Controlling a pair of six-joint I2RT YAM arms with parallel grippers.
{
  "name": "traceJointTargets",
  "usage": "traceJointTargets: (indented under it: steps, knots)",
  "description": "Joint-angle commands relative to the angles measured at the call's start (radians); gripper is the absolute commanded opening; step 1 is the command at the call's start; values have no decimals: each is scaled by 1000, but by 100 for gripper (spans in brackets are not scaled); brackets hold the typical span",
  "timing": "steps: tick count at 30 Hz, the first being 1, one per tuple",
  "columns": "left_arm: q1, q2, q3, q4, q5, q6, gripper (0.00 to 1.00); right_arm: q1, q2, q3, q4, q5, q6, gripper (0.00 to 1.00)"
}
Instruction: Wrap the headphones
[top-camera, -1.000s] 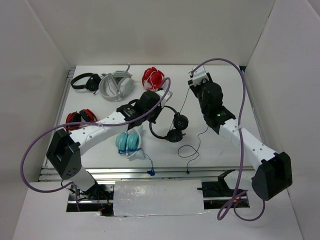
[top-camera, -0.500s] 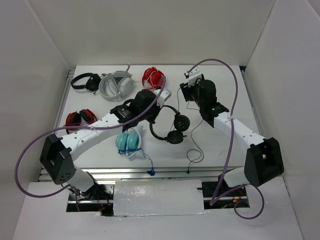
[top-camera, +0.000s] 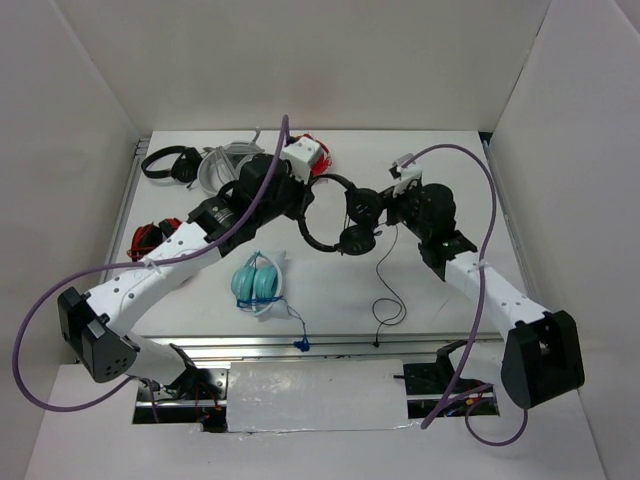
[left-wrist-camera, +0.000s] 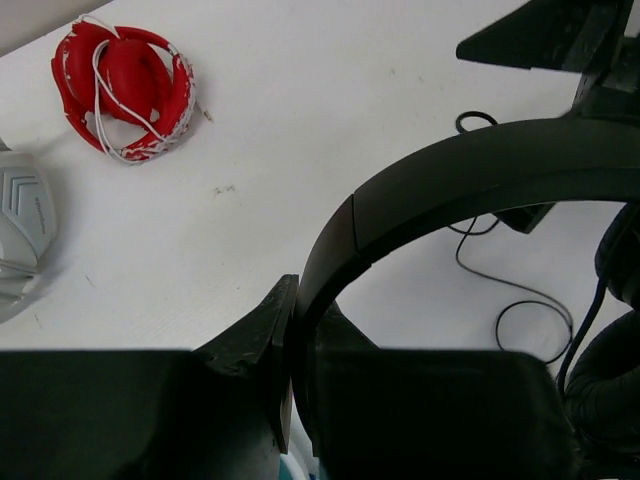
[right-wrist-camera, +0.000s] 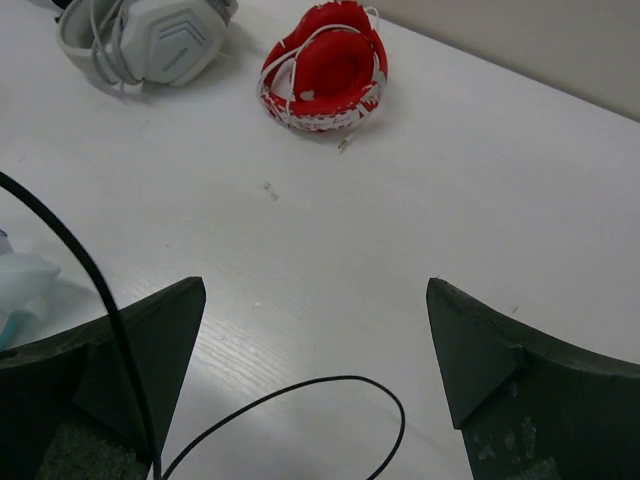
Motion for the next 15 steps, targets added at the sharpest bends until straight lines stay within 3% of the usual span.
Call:
traceJointTargets:
  steps: [1, 5, 15]
  knots:
    - [9, -56, 70, 38, 27, -69, 0, -45, -58, -43, 77, -163, 34, 100]
    - [20, -51, 140, 20, 26, -134, 0, -65, -60, -72, 68, -253, 28, 100]
    - [76, 46, 402, -72, 6, -217, 0, -21, 132, -10, 172, -224, 161, 100]
